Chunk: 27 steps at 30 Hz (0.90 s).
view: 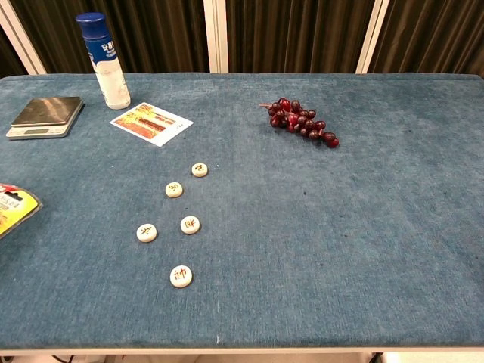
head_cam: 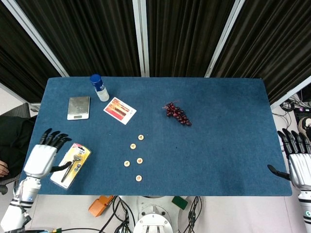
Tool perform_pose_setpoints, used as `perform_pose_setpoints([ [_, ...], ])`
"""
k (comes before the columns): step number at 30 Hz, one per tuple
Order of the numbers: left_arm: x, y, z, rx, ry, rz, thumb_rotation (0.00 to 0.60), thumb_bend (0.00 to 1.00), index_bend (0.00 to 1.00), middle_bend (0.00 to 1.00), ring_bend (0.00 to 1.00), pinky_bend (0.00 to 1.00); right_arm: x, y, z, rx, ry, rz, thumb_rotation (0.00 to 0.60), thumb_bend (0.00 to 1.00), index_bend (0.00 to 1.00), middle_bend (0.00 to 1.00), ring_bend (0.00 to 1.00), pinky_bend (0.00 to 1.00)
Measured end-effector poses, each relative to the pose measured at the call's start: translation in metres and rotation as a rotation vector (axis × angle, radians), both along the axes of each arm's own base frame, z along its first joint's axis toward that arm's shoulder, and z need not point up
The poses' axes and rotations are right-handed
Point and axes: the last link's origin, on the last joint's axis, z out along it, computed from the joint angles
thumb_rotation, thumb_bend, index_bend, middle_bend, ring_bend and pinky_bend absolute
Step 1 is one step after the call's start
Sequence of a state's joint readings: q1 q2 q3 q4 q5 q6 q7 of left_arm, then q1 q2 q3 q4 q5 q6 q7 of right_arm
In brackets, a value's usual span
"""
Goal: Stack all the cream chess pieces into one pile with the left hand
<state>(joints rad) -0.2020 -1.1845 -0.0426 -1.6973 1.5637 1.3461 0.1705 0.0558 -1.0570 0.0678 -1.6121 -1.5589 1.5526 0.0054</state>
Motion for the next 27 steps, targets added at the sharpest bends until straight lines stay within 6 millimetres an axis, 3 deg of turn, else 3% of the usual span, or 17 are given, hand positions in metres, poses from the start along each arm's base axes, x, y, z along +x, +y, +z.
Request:
perform_pose_setpoints([
  [10, 0.061, 0.033, -0.087, -0.252, -0.033, -0.135, 0.600, 0.17, 0.33, 0.20, 0.13, 0.02, -0.005, 0.001, 0.001, 0.000, 0.000, -0.022, 0.600, 0.17, 0.00, 0.10, 0.00, 0.04],
  [21, 0.082, 0.035, -0.144, -0.321, 0.011, -0.134, 0.600, 0.23, 0.39, 0.20, 0.13, 0.02, -0.007, -0.001, -0.001, 0.003, -0.001, -0.033, 0.600, 0.17, 0.00, 0.10, 0.00, 0.04],
  [27, 0.084, 0.033, -0.161, -0.347, 0.036, -0.129, 0.600, 0.26, 0.43, 0.20, 0.13, 0.02, -0.008, -0.002, -0.002, 0.005, 0.000, -0.038, 0.600, 0.17, 0.00, 0.10, 0.00, 0.04],
])
